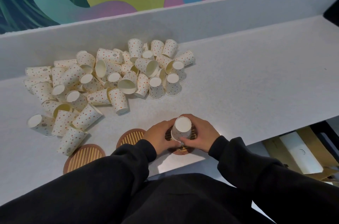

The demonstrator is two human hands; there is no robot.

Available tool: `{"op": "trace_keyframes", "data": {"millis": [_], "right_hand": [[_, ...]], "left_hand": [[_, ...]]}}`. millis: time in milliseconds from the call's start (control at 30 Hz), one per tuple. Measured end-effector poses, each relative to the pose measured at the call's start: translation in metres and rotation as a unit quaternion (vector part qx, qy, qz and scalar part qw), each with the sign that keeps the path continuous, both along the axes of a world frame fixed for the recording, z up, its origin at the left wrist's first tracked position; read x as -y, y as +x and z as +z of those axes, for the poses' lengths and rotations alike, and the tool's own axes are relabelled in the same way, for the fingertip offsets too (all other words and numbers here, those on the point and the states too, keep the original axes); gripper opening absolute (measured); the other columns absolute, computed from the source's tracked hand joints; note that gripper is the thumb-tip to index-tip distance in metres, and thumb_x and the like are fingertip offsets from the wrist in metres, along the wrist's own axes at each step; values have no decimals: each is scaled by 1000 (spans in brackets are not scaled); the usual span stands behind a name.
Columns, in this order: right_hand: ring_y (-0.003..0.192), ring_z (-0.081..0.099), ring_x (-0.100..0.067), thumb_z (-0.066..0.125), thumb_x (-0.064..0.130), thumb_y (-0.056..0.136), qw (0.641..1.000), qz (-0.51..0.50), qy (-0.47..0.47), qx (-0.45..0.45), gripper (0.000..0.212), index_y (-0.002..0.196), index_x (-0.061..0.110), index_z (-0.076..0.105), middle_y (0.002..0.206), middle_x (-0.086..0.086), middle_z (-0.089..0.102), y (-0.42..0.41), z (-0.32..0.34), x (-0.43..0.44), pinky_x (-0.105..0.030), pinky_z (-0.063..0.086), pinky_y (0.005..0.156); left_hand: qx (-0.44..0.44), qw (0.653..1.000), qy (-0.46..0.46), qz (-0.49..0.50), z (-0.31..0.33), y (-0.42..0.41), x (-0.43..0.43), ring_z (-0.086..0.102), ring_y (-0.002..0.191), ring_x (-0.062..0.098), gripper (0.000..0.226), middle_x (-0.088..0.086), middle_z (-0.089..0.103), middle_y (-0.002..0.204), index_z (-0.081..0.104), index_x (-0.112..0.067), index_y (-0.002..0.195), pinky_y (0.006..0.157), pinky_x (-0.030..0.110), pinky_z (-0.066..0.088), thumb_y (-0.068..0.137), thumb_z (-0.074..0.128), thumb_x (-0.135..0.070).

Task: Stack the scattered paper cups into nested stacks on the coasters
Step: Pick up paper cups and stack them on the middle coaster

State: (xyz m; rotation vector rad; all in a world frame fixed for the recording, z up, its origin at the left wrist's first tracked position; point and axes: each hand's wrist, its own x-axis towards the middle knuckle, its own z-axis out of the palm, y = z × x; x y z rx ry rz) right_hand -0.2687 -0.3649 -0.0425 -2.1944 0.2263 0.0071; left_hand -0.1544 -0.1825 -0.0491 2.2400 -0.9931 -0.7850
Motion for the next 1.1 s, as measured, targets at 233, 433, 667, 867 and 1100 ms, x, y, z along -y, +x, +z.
{"op": "trace_keyframes", "data": {"millis": [233,433,667,867,1100], "right_hand": [[117,53,16,87,48,73,998,-30,36,-51,72,132,52,46,123,34,58,-3,-11,-3,-8,42,96],[129,50,-5,91,37,61,990,27,28,-137,110,152,42,28,144,15,51,3,-10,24,-27,42,108],[118,61,-21,82,18,83,984,-107,-28,-137,57,132,28,55,126,3,64,63,14,83,-30,49,96],[114,58,-21,88,31,77,984,-163,22,-70,76,140,24,47,134,2,58,139,31,62,-39,50,101],[122,57,-26,82,23,81,984,-166,24,-62,56,128,28,50,132,0,62,167,26,35,-43,46,106]], "left_hand": [[12,1000,-10,0,3,-3,-1,57,118,14,75,-7,64,134,45,-40,146,104,38,47,81,79,-54],[50,998,25,-30,23,16,-14,50,125,11,72,-8,58,142,44,-34,149,108,31,36,86,76,-45],[377,911,169,6,28,113,-84,48,134,30,61,4,58,145,61,-23,137,107,51,42,81,69,-2],[445,858,255,-19,23,147,-107,42,139,33,74,5,43,158,43,-30,151,108,51,39,86,69,-5],[468,846,229,-113,26,153,-88,52,126,35,58,12,53,144,51,-30,145,96,49,47,92,68,-18]]}}
